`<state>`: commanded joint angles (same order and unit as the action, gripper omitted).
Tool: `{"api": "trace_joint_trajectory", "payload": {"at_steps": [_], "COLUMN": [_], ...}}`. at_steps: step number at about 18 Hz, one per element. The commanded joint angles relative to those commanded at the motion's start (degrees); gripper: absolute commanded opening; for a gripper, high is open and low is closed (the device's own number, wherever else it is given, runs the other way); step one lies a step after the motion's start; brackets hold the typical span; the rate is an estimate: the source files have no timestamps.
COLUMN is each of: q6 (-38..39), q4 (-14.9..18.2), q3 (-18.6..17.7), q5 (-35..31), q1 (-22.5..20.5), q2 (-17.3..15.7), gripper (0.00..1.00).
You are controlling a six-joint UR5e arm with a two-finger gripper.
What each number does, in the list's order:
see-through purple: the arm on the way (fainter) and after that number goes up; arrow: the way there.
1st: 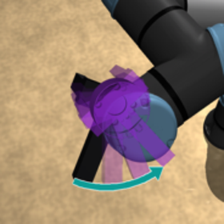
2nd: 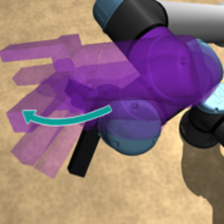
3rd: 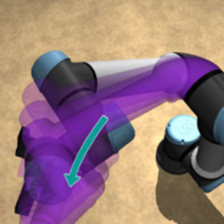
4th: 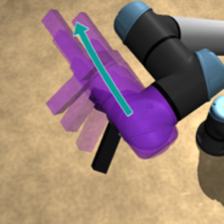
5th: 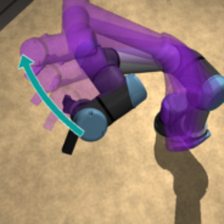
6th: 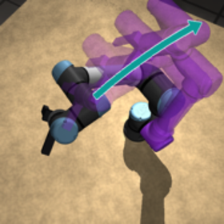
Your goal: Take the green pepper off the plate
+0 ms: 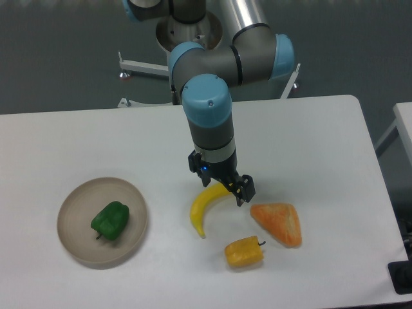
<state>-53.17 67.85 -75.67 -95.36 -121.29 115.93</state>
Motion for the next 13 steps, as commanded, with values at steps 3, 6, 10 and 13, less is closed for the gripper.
{"api": "trace_joint_trajectory", "payload": {"at_steps": [3,6,10,13], "q6": [0.09,0.44,0.79,2.45], "q4": [-0.18,-0.18,0.0,0.09], "q3": [-0.44,-0.44,-0.62,-0.62], "q5": [0.0,0.0,0.09,0.35], "q1": [0.0,0.26,2.02,3.86], "q2": [-0.17,-0.18,-0.09,0.09], "gripper": [1.0,1.0,1.0,1.0]}}
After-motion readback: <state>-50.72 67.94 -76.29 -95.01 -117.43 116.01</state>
